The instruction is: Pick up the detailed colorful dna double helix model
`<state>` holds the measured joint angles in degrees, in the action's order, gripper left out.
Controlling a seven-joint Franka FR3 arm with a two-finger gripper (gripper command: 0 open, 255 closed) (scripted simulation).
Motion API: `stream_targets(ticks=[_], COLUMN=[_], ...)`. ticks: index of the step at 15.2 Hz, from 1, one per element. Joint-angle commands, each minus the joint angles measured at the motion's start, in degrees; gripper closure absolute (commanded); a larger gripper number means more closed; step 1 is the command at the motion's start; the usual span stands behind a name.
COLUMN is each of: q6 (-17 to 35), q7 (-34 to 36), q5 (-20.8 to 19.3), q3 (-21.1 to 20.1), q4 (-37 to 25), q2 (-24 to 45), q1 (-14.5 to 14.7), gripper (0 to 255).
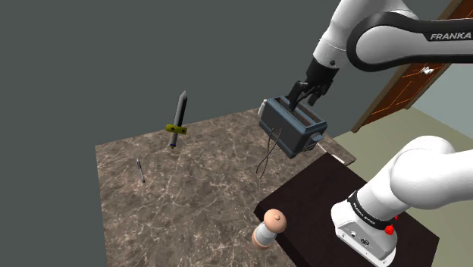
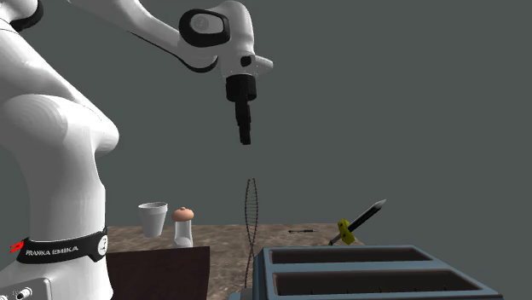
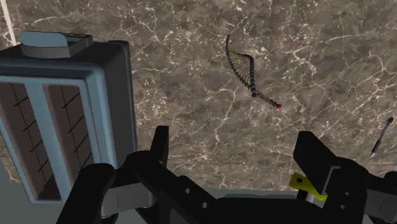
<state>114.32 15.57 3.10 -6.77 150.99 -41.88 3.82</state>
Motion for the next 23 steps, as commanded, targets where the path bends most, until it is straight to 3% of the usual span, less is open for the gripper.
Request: stream_targets(ticks=[1, 6, 15, 16, 23], q6=[4.2, 13.4, 20.7, 20.7, 20.7], q7=[2.2, 7.4, 7.7, 7.7, 7.7], q5=[1.1, 3.2, 3.4, 3.3, 3.4], q3=[-1.7, -6.0, -6.9, -6.9, -6.9], q4=[1.5, 3.4, 6.9, 6.8, 6.9], q2=[2.6, 9.8, 13.6, 13.6, 13.6], q1=[0.5, 1.8, 1.6, 1.6, 1.6], gripper=[0, 0, 0, 255, 255])
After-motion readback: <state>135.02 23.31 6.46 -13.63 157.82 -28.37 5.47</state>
